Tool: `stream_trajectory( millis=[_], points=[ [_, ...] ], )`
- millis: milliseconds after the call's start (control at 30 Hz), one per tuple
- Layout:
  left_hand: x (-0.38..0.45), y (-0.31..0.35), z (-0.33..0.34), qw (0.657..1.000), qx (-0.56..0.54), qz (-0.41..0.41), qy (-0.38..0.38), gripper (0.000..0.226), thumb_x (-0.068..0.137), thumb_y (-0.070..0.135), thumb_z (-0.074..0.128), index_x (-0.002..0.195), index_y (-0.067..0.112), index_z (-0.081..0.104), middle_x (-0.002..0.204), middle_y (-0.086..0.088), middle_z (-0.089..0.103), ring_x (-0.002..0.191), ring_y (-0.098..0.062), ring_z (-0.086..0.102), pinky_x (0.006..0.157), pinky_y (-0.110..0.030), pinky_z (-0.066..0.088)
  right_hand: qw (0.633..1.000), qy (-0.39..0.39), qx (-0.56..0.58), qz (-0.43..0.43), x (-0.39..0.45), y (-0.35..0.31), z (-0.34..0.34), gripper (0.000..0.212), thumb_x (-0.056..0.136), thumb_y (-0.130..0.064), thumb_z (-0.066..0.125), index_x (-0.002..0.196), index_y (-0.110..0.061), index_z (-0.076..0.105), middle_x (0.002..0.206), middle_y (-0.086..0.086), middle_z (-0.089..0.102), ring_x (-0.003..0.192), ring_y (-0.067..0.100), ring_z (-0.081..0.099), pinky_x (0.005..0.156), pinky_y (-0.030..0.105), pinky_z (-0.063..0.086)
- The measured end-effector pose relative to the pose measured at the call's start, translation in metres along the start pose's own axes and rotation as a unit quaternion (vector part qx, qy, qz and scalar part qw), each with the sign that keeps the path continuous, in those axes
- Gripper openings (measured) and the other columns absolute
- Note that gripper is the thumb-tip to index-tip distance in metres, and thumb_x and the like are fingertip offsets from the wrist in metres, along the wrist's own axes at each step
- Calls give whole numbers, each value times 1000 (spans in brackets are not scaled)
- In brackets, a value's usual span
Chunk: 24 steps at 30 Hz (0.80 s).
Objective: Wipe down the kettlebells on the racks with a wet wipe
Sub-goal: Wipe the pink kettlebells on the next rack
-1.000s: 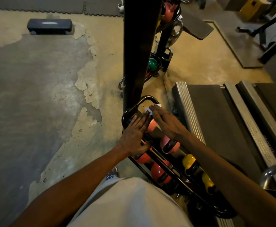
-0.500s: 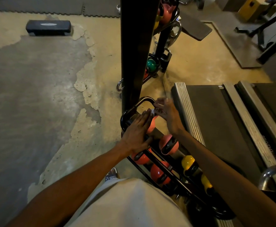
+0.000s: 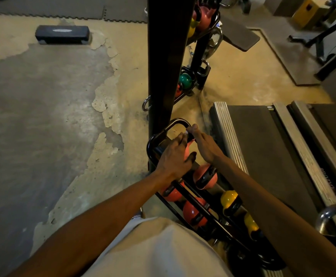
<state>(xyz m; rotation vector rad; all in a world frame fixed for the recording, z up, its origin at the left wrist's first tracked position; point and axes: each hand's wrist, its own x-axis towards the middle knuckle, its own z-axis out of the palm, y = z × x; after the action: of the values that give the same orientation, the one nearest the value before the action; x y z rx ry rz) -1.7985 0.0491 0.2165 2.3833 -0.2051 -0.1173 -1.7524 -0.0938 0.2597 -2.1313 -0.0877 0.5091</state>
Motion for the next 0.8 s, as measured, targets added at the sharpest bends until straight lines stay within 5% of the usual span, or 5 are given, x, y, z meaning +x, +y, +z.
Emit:
stream_trajectory(
  millis=[133,233,367,533,800],
  points=[
    [-33,-13,4,998,-36,22,36,88,99,44,61,168,17,14,164,-5,30,150,-20,33,122,-40,38,1000,5,10,-9,-2,1,-1,85,100,-75,16,146,-18,58,155,5,53,139,18,47,101,26,27],
    [-36,-17,8,998,-32,21,51,87,95,50,59,165,14,22,156,-5,37,144,-19,39,117,-42,45,1000,10,1,-2,-3,3,0,80,103,-72,16,151,-21,53,160,3,47,148,21,41,106,27,21],
    [-15,0,8,999,-18,8,42,87,99,42,61,167,11,16,168,-11,27,154,-27,29,121,-48,40,1000,5,-3,9,-2,-2,0,67,109,-60,20,148,-18,57,156,8,51,143,25,45,100,27,23],
    [-54,-40,16,988,58,139,24,93,98,33,60,167,7,3,176,-12,3,163,-27,-4,122,-53,38,1000,10,-11,11,0,2,2,70,107,-64,19,154,-21,50,164,4,41,151,21,35,106,26,17],
    [-25,-49,0,931,266,248,-16,79,100,42,42,165,3,19,174,-17,3,162,-31,-9,132,-47,8,1000,21,1,8,-4,-9,4,68,111,-55,21,140,-7,59,150,19,53,140,34,43,111,42,33]
  ],
)
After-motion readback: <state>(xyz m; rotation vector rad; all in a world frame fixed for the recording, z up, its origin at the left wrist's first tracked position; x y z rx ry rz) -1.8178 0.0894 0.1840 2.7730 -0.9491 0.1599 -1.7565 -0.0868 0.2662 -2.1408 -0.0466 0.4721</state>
